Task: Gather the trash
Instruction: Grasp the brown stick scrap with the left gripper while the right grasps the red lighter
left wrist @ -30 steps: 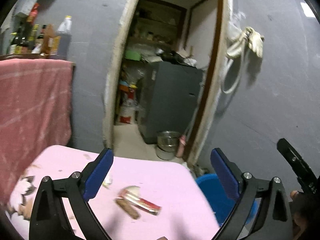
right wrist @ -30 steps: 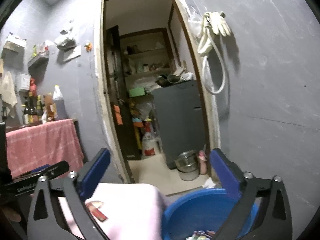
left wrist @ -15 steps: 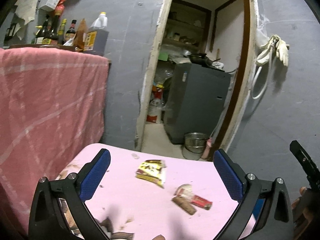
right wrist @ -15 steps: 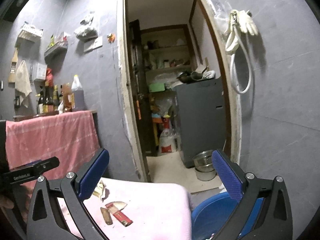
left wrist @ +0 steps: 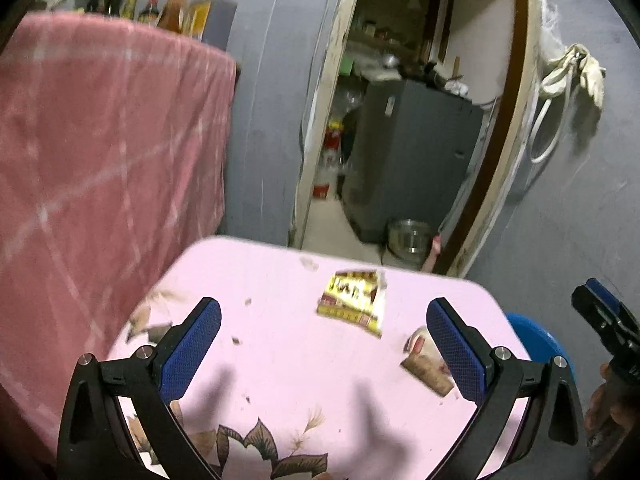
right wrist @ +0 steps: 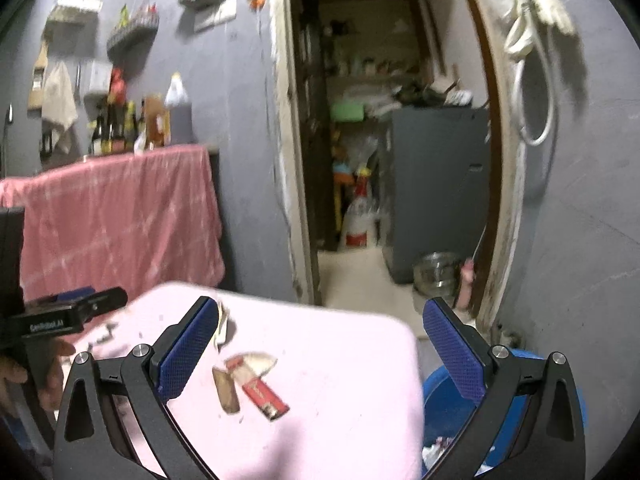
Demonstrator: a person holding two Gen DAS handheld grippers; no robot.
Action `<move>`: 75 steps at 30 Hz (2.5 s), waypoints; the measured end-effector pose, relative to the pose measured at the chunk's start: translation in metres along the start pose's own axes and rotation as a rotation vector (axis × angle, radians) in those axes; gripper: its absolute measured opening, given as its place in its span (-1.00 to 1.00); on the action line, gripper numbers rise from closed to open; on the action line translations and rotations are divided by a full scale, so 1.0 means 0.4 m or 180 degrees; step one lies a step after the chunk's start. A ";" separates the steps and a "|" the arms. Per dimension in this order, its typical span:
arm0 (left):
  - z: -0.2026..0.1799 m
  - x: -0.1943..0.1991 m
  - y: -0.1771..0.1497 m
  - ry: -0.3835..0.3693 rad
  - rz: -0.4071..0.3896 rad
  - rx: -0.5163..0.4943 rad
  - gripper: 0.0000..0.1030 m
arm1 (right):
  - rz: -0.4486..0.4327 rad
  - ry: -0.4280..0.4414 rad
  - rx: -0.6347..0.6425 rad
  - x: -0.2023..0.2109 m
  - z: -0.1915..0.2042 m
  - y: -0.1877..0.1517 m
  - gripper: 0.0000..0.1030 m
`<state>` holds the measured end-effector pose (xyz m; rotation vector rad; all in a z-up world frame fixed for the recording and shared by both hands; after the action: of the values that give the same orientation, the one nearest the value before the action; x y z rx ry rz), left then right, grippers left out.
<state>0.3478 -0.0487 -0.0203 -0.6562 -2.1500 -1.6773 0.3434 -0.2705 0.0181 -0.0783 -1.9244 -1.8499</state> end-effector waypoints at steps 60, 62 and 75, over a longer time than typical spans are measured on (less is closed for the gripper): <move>-0.244 -0.173 -0.187 -0.0384 0.1298 -0.0198 -0.23 | 0.1502 0.0286 0.0038 -0.092 -0.043 -0.269 -0.56; -0.246 -0.178 -0.187 -0.0341 0.1315 -0.0209 -0.34 | 0.1499 0.0294 0.0033 -0.094 -0.042 -0.268 -0.56; -0.228 -0.178 -0.181 -0.0466 0.1433 -0.0196 -0.68 | 0.1567 0.0417 0.0092 -0.120 -0.014 -0.266 -0.47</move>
<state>0.3661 -0.1623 -0.0938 -1.2102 -1.8605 -1.4885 0.3499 -0.2725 -0.0985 -0.3763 -1.6565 -1.4605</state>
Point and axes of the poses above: each gripper's, at about its wrist camera, not at the fingertips, and x roughly against the way its jaws point, z to its left, y to its top, the point moved 9 cm from there along -x, roughly the way its jaws point, and after that the axes turned 3 degrees about x, right-handed, at the moved point
